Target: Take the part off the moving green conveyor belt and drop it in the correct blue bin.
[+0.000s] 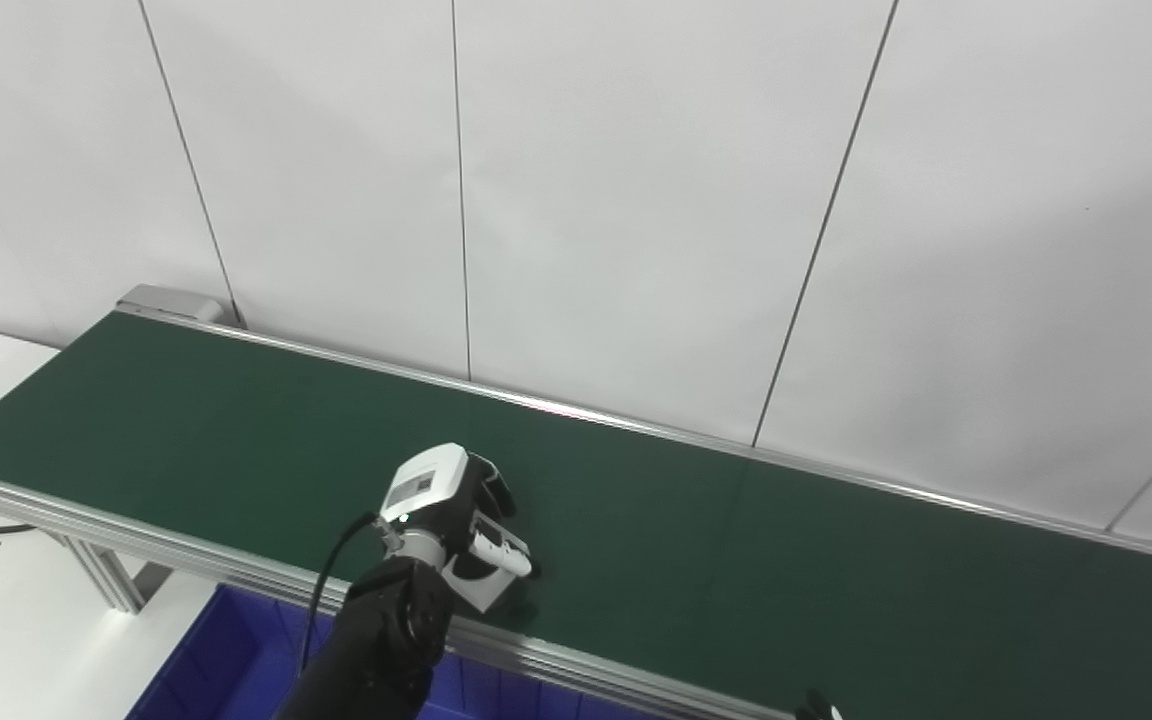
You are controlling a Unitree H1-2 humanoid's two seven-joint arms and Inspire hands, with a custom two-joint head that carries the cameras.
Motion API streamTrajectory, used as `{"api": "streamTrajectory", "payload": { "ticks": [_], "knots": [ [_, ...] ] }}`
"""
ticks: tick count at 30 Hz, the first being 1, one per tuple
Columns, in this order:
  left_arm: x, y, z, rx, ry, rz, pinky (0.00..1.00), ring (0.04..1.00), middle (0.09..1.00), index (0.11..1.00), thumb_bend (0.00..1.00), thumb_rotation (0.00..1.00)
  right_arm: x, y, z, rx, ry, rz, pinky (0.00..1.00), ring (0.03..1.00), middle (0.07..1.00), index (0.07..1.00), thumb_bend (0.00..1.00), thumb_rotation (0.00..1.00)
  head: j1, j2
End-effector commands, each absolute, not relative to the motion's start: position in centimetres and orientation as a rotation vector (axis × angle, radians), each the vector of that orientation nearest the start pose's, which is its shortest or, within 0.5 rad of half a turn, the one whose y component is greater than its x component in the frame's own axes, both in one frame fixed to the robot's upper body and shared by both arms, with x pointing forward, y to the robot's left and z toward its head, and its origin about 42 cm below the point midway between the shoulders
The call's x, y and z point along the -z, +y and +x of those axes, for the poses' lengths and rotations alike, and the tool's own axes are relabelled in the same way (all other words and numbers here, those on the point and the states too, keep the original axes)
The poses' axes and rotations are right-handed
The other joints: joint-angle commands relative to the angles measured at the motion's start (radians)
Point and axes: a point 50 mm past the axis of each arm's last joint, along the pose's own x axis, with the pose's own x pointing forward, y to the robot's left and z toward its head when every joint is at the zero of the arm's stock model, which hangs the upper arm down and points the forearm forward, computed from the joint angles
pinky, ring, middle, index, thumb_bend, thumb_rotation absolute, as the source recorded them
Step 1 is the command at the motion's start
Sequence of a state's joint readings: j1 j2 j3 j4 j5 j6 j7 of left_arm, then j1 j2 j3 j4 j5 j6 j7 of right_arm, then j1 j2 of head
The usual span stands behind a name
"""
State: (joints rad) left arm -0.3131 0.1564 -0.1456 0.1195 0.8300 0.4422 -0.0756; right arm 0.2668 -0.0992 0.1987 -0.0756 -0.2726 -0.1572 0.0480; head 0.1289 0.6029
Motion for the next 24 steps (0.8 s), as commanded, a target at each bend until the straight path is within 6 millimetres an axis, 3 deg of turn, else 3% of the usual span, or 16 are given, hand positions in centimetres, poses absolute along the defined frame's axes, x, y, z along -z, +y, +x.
{"api": "streamTrajectory", "payload": {
  "ticks": [1, 7, 8, 9, 13, 19, 24],
  "knots": [
    [-17.7, 22.1, 38.1, -0.105, 0.046, 0.971, 0.24, 0.311, 0.454, 0.481, 0.52, 0.00, -6.9, -19.3, 19.1, -0.228, -0.014, -0.314, 0.91, 0.931, 0.939, 0.982, 0.85, 0.23, -0.003, -0.001],
    [-19.9, 21.7, 36.2, -0.121, -0.019, 0.888, 0.18, 0.252, 0.459, 0.476, 0.52, 0.00, -6.8, -19.1, 19.2, -0.228, -0.022, -0.313, 0.91, 0.935, 0.941, 0.981, 0.85, 0.24, -0.023, 0.007],
    [-20.1, 21.7, 35.9, -0.123, -0.033, 0.880, 0.19, 0.348, 0.479, 0.478, 0.51, 0.00, -6.9, -19.1, 19.2, -0.226, -0.023, -0.314, 0.91, 0.931, 0.937, 0.978, 0.85, 0.23, -0.025, 0.008],
    [-20.4, 21.6, 35.5, -0.121, -0.048, 0.869, 0.19, 0.381, 0.486, 0.479, 0.50, 0.00, -6.9, -19.1, 19.2, -0.224, -0.021, -0.312, 0.90, 0.929, 0.936, 0.977, 0.85, 0.23, -0.037, 0.014],
    [-21.0, 21.7, 34.1, -0.106, -0.087, 0.815, 0.23, 0.430, 0.519, 0.463, 0.50, 0.00, -7.0, -18.9, 19.1, -0.220, -0.019, -0.318, 0.90, 0.924, 0.935, 0.982, 0.86, 0.24, -0.073, 0.028],
    [-20.6, 22.2, 32.0, -0.081, -0.115, 0.767, 0.26, 0.432, 0.529, 0.459, 0.49, 0.00, -7.2, -18.4, 19.0, -0.210, -0.020, -0.312, 0.89, 0.924, 0.937, 0.976, 0.87, 0.25, -0.155, 0.063],
    [-18.8, 22.8, 30.7, -0.033, -0.118, 0.753, 0.28, 0.433, 0.519, 0.470, 0.49, 0.00, -7.7, -17.9, 19.1, -0.205, -0.024, -0.312, 0.90, 0.926, 0.942, 0.977, 0.88, 0.28, -0.214, 0.104]
  ]
}}
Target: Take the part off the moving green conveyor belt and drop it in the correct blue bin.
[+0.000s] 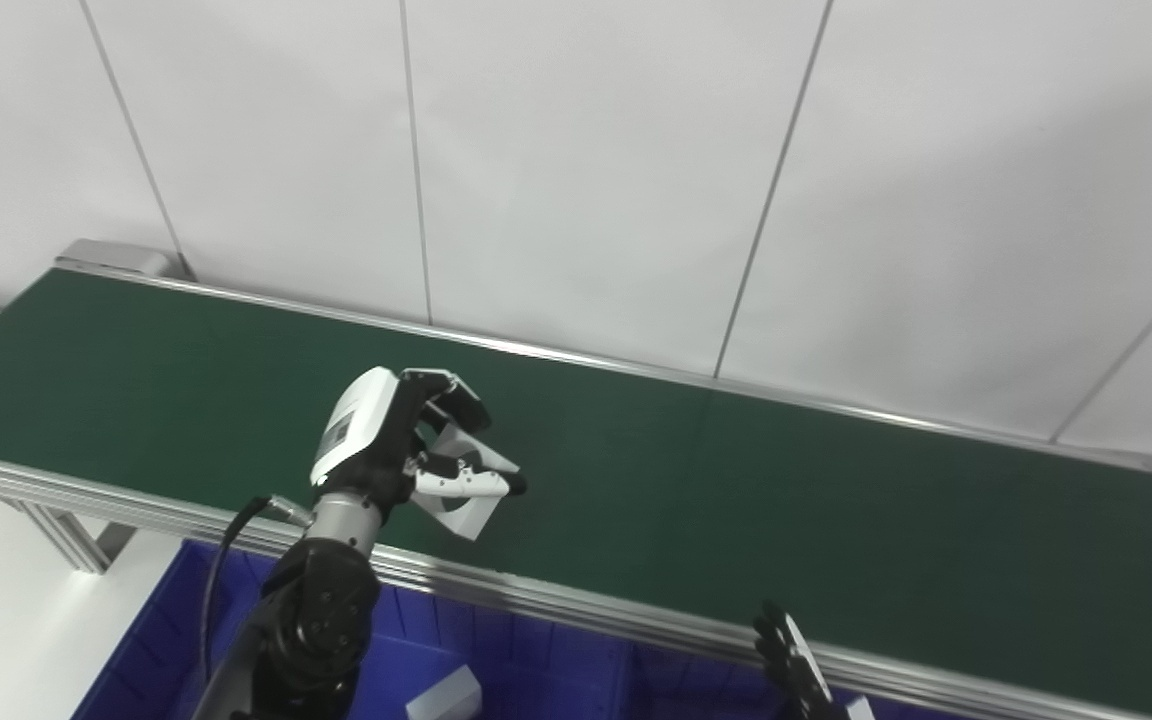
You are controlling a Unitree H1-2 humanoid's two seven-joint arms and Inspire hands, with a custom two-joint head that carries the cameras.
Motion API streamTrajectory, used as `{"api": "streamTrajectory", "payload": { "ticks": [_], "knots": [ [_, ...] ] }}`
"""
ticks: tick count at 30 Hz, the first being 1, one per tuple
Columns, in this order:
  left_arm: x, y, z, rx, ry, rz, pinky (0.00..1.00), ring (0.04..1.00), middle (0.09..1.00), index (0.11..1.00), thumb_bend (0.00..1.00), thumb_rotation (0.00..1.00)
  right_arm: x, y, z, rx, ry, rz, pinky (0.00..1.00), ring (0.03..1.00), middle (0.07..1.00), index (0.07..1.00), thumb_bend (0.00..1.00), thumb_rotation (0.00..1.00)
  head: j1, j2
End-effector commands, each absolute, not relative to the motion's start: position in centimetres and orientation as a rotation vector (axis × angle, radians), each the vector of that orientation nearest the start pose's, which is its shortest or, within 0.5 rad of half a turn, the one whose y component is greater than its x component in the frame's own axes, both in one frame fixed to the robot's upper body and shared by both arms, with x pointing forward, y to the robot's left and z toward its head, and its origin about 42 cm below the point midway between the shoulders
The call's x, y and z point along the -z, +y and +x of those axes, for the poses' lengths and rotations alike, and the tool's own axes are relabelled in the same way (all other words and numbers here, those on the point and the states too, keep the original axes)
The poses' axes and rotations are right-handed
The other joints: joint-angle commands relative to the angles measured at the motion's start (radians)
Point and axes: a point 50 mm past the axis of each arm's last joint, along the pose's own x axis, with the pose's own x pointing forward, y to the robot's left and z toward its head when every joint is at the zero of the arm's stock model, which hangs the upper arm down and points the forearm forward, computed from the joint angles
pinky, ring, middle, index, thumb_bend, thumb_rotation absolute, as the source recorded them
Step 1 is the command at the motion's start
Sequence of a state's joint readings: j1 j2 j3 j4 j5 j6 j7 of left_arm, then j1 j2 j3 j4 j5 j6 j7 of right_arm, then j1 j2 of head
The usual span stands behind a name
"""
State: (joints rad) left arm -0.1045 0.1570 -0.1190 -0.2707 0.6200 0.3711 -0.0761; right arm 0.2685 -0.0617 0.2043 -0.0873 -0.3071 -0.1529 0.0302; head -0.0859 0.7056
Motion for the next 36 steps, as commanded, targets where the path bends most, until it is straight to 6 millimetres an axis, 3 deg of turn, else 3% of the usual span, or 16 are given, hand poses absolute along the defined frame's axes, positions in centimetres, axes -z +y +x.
{"api": "streamTrajectory", "payload": {
  "ticks": [1, 9, 17, 28, 36],
  "knots": [
    [-18.4, 22.8, 30.4, -0.018, -0.118, 0.745, 0.28, 0.433, 0.519, 0.471, 0.49, 0.00, -7.8, -17.9, 19.1, -0.202, -0.024, -0.315, 0.90, 0.926, 0.942, 0.977, 0.88, 0.28, -0.015, 0.010],
    [-14.1, 22.6, 28.3, 0.146, -0.081, 0.669, 0.27, 0.426, 0.522, 0.473, 0.49, 0.00, -9.0, -17.8, 19.1, -0.186, -0.018, -0.332, 0.88, 0.926, 0.950, 0.976, 0.89, 0.32, -0.065, 0.070],
    [-11.1, 21.8, 26.7, 0.220, -0.027, 0.690, 0.29, 0.434, 0.525, 0.461, 0.49, 0.00, -9.8, -18.0, 19.4, -0.178, -0.016, -0.340, 0.88, 0.924, 0.946, 0.970, 0.91, 0.33, -0.087, 0.130],
    [-9.7, 22.0, 25.6, 0.327, 0.015, 0.812, 0.31, 0.441, 0.518, 0.465, 0.49, 0.00, -10.4, -18.0, 19.3, -0.176, -0.012, -0.353, 0.89, 0.915, 0.938, 0.974, 0.92, 0.34, -0.093, 0.163],
    [-9.0, 21.8, 25.7, 0.479, 0.157, 0.935, 0.29, 0.434, 0.523, 0.470, 0.49, 0.00, -10.6, -17.8, 19.2, -0.182, 0.001, -0.374, 0.87, 0.917, 0.945, 0.976, 0.92, 0.33, -0.082, 0.169]
  ]
}}
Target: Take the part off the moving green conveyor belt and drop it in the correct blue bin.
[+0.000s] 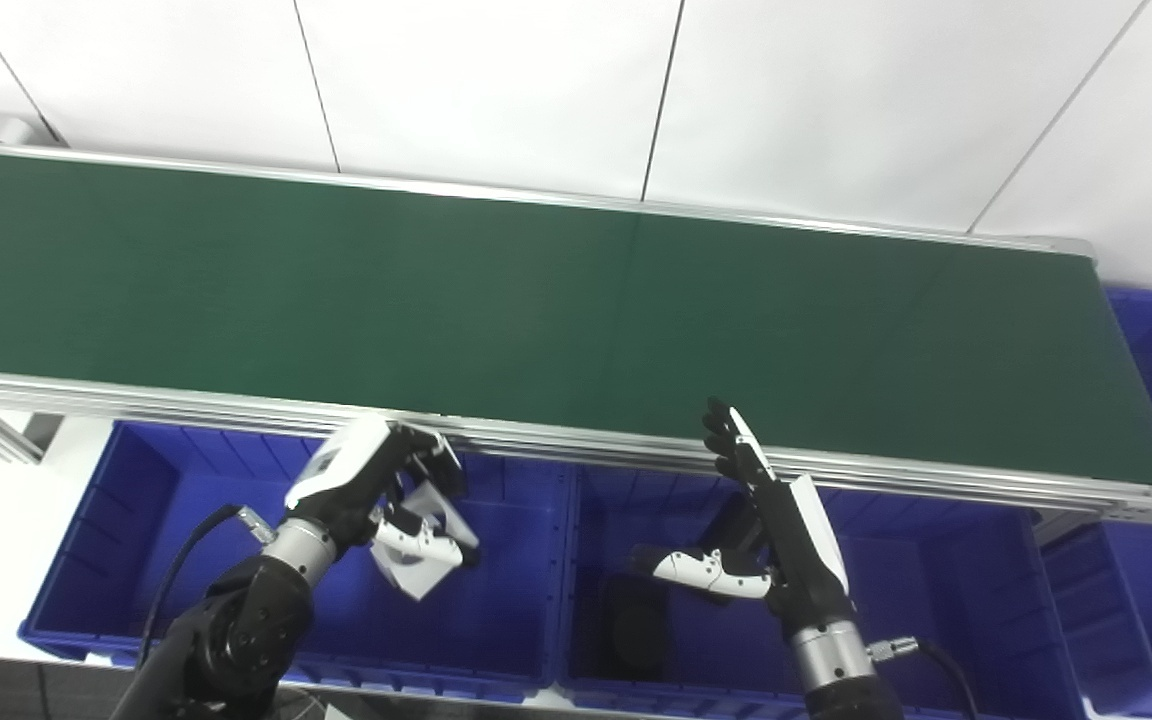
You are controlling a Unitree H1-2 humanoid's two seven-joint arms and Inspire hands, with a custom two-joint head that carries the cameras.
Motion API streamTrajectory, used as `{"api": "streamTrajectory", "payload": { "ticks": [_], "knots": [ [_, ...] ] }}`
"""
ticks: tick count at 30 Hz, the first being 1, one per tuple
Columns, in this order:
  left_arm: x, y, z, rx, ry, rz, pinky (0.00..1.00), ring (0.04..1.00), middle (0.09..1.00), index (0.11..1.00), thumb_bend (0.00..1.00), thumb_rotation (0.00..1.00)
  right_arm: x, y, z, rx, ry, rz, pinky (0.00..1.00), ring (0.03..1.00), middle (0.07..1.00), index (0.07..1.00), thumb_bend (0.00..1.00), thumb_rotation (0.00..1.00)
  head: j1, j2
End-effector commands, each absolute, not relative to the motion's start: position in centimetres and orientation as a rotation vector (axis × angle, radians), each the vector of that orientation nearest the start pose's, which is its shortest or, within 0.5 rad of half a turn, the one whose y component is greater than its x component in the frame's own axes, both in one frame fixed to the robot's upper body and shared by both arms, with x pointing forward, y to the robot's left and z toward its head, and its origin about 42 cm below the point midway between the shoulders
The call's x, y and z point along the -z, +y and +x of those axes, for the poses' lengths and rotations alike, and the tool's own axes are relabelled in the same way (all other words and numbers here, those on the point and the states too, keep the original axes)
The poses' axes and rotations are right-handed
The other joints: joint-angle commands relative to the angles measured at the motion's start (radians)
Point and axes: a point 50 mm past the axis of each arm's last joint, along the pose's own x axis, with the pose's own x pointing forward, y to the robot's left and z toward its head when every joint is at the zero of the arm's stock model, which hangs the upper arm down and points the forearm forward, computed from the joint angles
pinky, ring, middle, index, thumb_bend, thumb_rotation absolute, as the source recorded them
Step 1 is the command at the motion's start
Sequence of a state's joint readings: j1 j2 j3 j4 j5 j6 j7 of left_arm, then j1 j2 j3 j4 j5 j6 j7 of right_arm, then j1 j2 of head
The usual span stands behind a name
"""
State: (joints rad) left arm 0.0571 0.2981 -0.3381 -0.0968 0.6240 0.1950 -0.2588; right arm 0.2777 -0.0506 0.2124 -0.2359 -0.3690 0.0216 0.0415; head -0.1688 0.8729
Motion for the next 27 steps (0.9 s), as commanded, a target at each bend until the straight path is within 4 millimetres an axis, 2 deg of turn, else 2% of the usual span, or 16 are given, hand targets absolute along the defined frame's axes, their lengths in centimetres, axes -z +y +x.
{"api": "streamTrajectory", "payload": {
  "ticks": [1, 7, 9, 10, 11, 12, 13, 16, 20, 27],
  "knots": [
    [-9.0, 21.7, 25.8, 0.482, 0.160, 0.945, 0.29, 0.433, 0.524, 0.472, 0.49, 0.00, -10.6, -17.8, 19.3, -0.182, 0.001, -0.374, 0.87, 0.917, 0.946, 0.976, 0.92, 0.33, 0.003, 0.004],
    [-9.3, 21.3, 26.2, 0.571, 0.226, 1.058, 0.38, 0.431, 0.540, 0.497, 0.49, 0.00, -10.6, -17.8, 19.4, -0.184, 0.006, -0.374, 0.86, 0.914, 0.949, 0.970, 0.92, 0.32, 0.004, 0.003],
    [-9.4, 21.2, 26.3, 0.611, 0.242, 1.100, 0.38, 0.454, 0.496, 0.506, 0.50, 0.00, -10.5, -17.9, 19.5, -0.185, 0.009, -0.376, 0.86, 0.919, 0.954, 0.971, 0.92, 0.31, 0.006, 0.002],
    [-9.5, 21.1, 26.4, 0.626, 0.246, 1.114, 0.41, 0.519, 0.490, 0.509, 0.51, 0.00, -10.5, -17.9, 19.5, -0.186, 0.011, -0.377, 0.86, 0.921, 0.956, 0.972, 0.92, 0.32, 0.006, 0.002],
    [-9.5, 21.0, 26.5, 0.635, 0.249, 1.121, 0.44, 0.564, 0.547, 0.559, 0.55, 0.03, -10.5, -17.9, 19.5, -0.186, 0.012, -0.381, 0.86, 0.920, 0.956, 0.972, 0.92, 0.32, 0.008, -0.003],
    [-9.5, 21.0, 26.5, 0.641, 0.252, 1.126, 0.48, 0.630, 0.708, 0.695, 0.63, 0.11, -10.4, -17.9, 19.6, -0.186, 0.013, -0.384, 0.86, 0.917, 0.953, 0.971, 0.92, 0.33, 0.008, -0.003],
    [-9.5, 20.9, 26.6, 0.648, 0.254, 1.137, 0.49, 0.636, 0.723, 0.708, 0.64, 0.12, -10.4, -17.9, 19.6, -0.184, 0.012, -0.383, 0.86, 0.917, 0.952, 0.971, 0.92, 0.33, 0.009, -0.005],
    [-9.5, 20.8, 26.8, 0.657, 0.257, 1.149, 0.54, 0.732, 0.822, 0.803, 0.74, 0.26, -10.3, -17.9, 19.7, -0.180, 0.008, -0.380, 0.85, 0.910, 0.946, 0.964, 0.93, 0.32, 0.010, -0.008],
    [-9.5, 20.8, 27.0, 0.656, 0.260, 1.113, 0.59, 0.791, 0.851, 0.843, 0.82, 0.34, -10.2, -18.0, 19.7, -0.188, 0.012, -0.381, 0.86, 0.917, 0.951, 0.970, 0.92, 0.33, 0.011, -0.010],
    [-9.8, 21.5, 27.1, 0.632, 0.236, 0.979, 0.63, 0.790, 0.839, 0.822, 0.88, 0.38, -10.2, -17.8, 19.8, -0.189, 0.015, -0.379, 0.87, 0.921, 0.955, 0.972, 0.93, 0.34, 0.006, -0.016]
  ]
}}
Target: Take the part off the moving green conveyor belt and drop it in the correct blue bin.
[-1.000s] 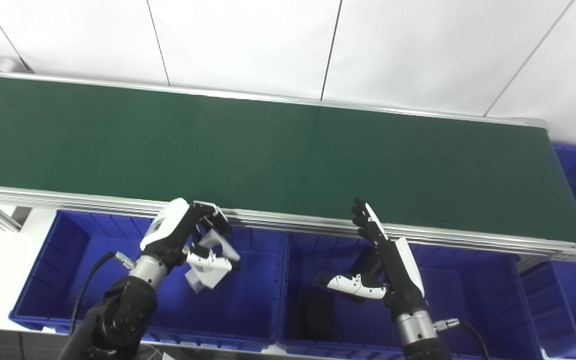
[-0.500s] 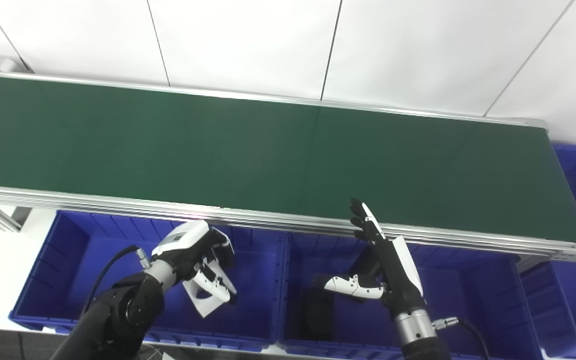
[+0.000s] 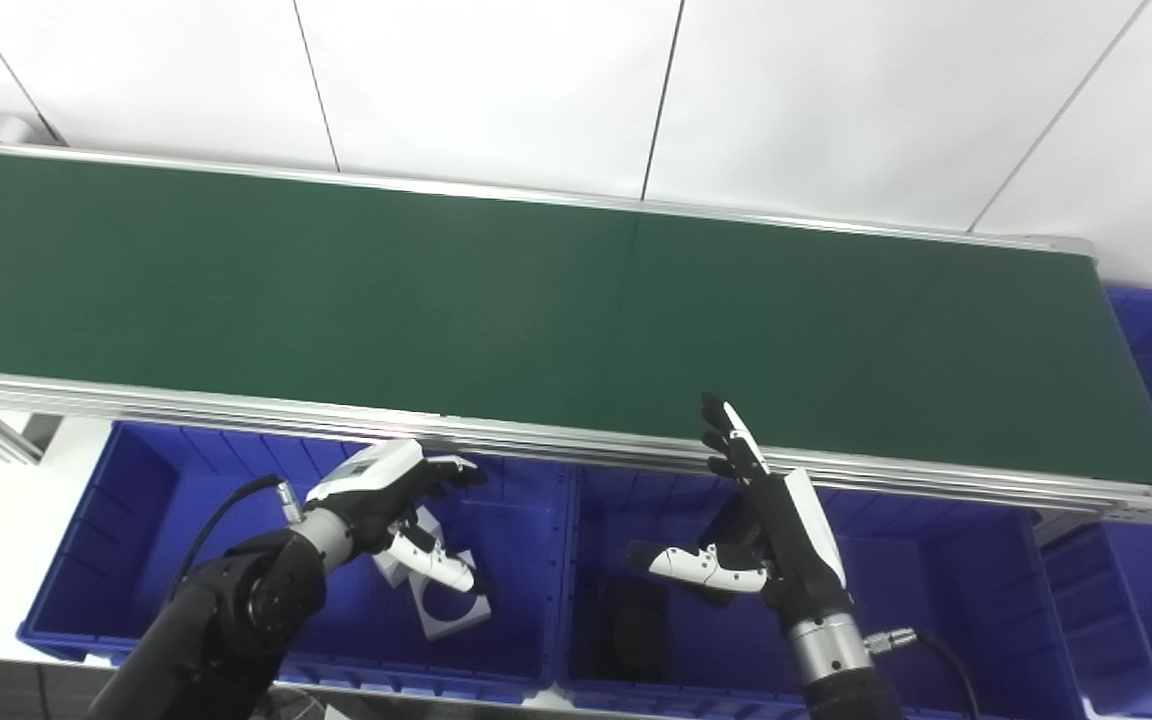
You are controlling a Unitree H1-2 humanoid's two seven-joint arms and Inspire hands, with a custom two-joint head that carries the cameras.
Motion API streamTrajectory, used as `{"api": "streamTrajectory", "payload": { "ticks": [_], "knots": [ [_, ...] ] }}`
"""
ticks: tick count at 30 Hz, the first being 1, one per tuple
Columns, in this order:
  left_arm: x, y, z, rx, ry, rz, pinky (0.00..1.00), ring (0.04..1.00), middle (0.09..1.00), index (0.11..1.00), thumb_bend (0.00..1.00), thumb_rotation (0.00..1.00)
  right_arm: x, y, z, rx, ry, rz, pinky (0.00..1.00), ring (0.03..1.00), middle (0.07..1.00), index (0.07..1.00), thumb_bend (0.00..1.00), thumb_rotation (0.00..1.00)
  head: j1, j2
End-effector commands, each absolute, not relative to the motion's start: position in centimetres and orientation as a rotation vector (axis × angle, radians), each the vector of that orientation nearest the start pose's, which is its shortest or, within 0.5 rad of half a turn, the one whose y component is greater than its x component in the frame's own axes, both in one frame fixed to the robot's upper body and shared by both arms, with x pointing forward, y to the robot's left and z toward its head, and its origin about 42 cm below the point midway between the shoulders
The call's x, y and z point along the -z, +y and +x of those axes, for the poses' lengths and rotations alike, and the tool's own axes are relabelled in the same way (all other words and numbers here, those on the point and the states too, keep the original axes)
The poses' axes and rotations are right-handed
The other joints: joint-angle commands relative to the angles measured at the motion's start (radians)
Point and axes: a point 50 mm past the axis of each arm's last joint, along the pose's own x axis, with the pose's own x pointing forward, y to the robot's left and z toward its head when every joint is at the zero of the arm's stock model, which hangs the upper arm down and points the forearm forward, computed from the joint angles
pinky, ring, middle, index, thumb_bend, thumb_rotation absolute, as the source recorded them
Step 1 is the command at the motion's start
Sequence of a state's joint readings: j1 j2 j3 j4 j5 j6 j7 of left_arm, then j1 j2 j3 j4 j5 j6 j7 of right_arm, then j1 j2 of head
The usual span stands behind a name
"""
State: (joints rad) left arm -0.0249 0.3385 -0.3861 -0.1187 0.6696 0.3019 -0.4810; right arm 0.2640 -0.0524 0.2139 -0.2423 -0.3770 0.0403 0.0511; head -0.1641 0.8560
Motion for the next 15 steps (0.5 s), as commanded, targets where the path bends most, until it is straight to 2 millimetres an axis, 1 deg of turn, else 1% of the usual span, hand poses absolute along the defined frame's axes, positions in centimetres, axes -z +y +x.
{"api": "streamTrajectory", "payload": {
  "ticks": [1, 5, 9, 15],
  "knots": [
    [-9.9, 21.6, 27.1, 0.625, 0.226, 0.966, 0.63, 0.787, 0.836, 0.818, 0.88, 0.39, -10.2, -17.8, 19.8, -0.188, 0.015, -0.380, 0.86, 0.921, 0.955, 0.972, 0.93, 0.33, 0.001, 0.001],
    [-10.0, 22.0, 26.8, 0.601, 0.191, 0.892, 0.63, 0.764, 0.819, 0.794, 0.91, 0.40, -10.2, -17.7, 19.8, -0.184, 0.016, -0.377, 0.87, 0.919, 0.954, 0.971, 0.93, 0.32, 0.000, -0.004],
    [-10.1, 22.4, 26.5, 0.590, 0.161, 0.831, 0.65, 0.771, 0.808, 0.777, 0.92, 0.39, -10.0, -17.5, 19.8, -0.181, 0.013, -0.379, 0.86, 0.918, 0.954, 0.971, 0.93, 0.32, -0.003, -0.005],
    [-10.3, 22.9, 25.6, 0.578, 0.112, 0.670, 0.69, 0.798, 0.809, 0.768, 0.91, 0.36, -10.1, -17.5, 19.5, -0.191, 0.018, -0.372, 0.84, 0.922, 0.962, 0.977, 0.93, 0.33, -0.008, -0.014]
  ]
}}
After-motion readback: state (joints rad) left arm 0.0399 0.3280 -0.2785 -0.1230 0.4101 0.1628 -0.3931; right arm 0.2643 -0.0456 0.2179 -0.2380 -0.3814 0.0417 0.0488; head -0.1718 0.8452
